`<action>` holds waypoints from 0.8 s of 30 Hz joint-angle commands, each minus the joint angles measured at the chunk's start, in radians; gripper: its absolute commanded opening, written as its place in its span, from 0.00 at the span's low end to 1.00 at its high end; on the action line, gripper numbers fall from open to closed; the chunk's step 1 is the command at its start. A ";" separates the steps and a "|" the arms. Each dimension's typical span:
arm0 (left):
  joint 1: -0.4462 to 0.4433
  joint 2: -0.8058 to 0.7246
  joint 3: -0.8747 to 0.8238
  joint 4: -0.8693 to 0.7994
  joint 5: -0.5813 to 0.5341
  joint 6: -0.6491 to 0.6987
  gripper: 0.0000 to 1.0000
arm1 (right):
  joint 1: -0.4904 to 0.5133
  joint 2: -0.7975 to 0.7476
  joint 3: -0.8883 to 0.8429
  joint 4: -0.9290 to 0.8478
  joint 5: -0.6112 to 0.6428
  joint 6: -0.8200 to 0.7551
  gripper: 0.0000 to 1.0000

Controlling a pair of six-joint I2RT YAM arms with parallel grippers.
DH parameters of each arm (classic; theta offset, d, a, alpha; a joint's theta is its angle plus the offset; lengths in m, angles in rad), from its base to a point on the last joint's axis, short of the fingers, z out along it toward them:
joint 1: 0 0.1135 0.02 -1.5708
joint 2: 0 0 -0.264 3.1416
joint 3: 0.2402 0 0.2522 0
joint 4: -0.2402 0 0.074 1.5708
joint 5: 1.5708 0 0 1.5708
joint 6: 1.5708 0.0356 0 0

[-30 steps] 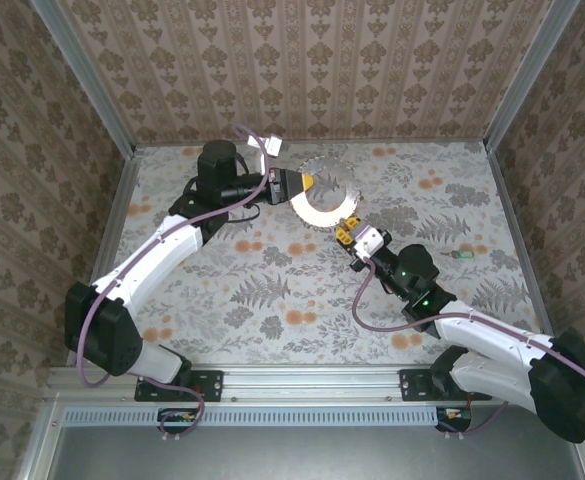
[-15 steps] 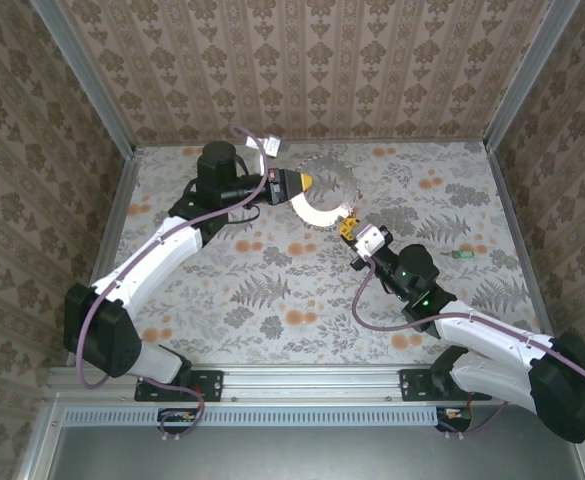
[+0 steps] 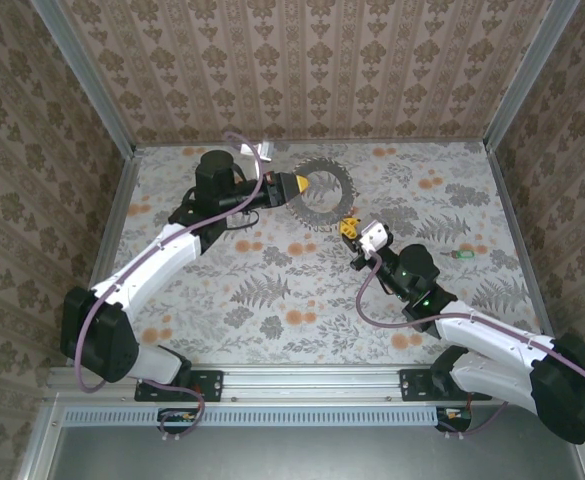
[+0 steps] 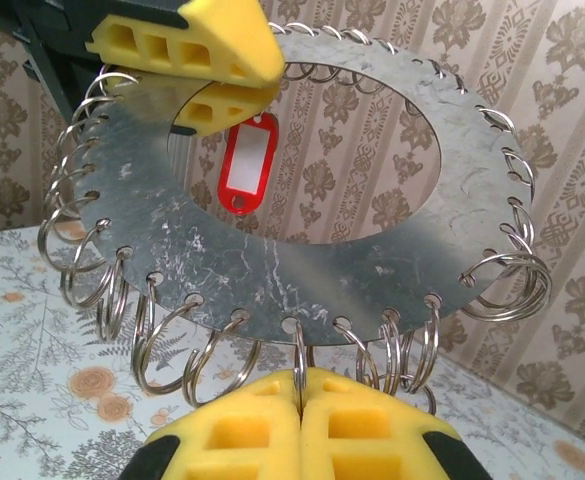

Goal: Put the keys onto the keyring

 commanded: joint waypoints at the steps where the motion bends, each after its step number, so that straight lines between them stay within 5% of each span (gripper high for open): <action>1: 0.007 -0.018 -0.035 0.054 -0.010 -0.052 0.00 | -0.018 -0.014 0.061 0.042 -0.024 0.066 0.00; 10: 0.005 0.000 -0.063 0.086 0.023 -0.090 0.00 | -0.056 -0.009 0.093 -0.005 -0.071 0.086 0.00; 18: -0.005 0.005 -0.054 0.104 0.037 -0.065 0.00 | -0.057 -0.008 0.198 -0.298 -0.069 -0.003 0.00; 24: -0.005 -0.006 -0.058 0.076 -0.006 -0.040 0.00 | -0.067 -0.043 0.178 -0.283 -0.061 0.030 0.00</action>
